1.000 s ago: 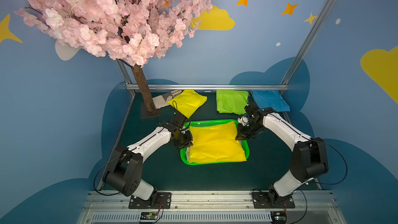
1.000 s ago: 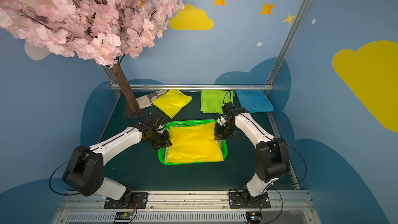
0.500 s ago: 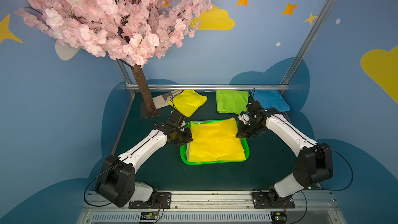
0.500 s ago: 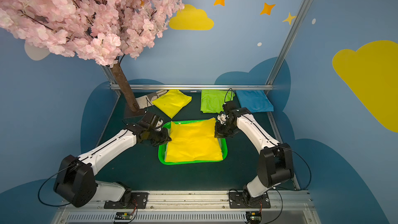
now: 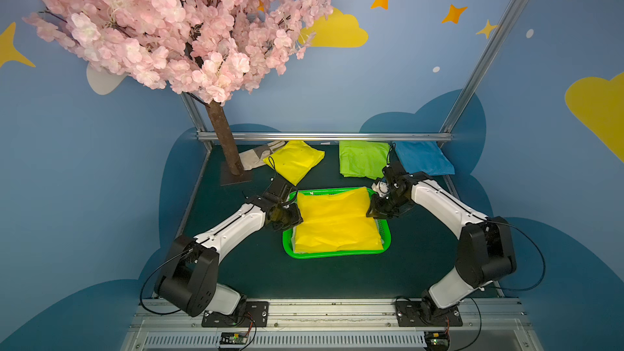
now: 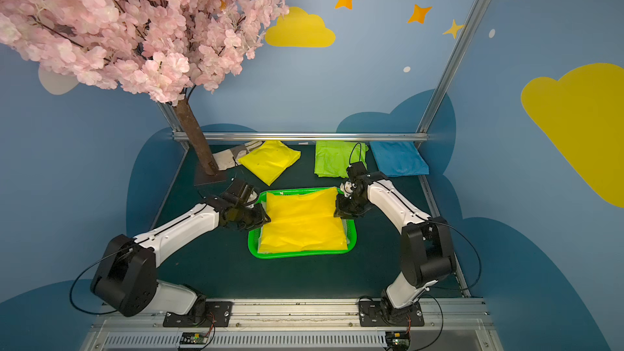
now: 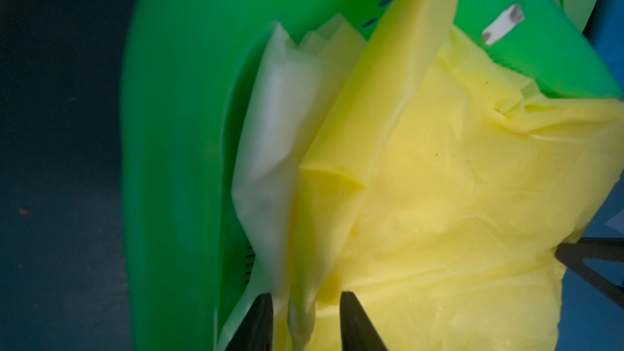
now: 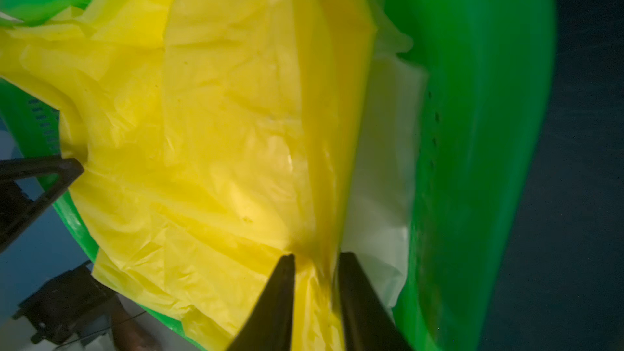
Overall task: Put the folded raincoat in the basket
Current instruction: Place the raincoat in the basket.
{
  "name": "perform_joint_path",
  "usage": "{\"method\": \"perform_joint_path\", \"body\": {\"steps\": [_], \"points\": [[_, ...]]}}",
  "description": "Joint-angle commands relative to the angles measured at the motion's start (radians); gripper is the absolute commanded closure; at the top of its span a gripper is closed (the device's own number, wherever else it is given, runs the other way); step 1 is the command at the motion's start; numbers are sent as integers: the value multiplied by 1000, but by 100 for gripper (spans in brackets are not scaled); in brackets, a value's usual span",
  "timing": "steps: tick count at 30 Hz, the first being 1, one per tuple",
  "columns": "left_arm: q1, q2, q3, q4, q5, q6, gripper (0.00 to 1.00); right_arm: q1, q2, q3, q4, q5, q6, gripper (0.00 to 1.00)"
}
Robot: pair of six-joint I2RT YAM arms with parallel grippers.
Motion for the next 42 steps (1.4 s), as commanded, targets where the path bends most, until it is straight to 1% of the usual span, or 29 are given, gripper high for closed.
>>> {"method": "perform_joint_path", "body": {"steps": [1,2,4,5,6,8,9,10,12,14,17,21,25,30,32,36,38,42], "points": [[-2,-46,41,-82,-27,14,48,2,-48,28,-16,37,-11,46],[1,-60,59,-107,-38,17,47,1,-60,41,-25,51,-13,45],[2,-104,93,-159,-70,16,47,0,-84,76,-47,82,-19,45],[3,-126,104,-177,-76,17,51,-1,-92,90,-53,93,-21,47],[3,-148,109,-184,-74,20,59,-2,-96,104,-54,93,-21,52],[1,-185,102,-177,-41,23,68,-1,-89,133,-51,54,-19,69],[0,-195,89,-158,-2,23,72,1,-76,150,-48,12,-20,78],[-2,-199,70,-126,67,23,75,5,-60,167,-45,-29,-20,85],[-11,-180,42,-76,166,17,83,15,-13,200,-45,-64,-12,93],[-39,-148,25,-53,191,14,88,22,42,231,-46,-53,-6,98],[-82,-96,9,-57,150,14,93,21,133,263,-39,-3,15,100],[-111,-65,-33,-68,94,14,95,24,241,303,-16,67,30,100],[-116,-77,-82,-55,97,2,95,36,303,330,-7,158,36,100],[-118,-108,-116,-57,93,-13,95,58,327,334,13,154,17,100],[-118,-113,-109,-65,97,-11,94,76,292,330,3,147,10,100],[-118,-142,-83,-76,111,-14,89,127,137,284,-35,156,7,99],[-118,-161,-78,-67,124,-21,87,146,48,236,-68,150,13,97],[-118,-175,-74,-67,133,-27,88,161,-108,101,-115,128,28,98]]}}
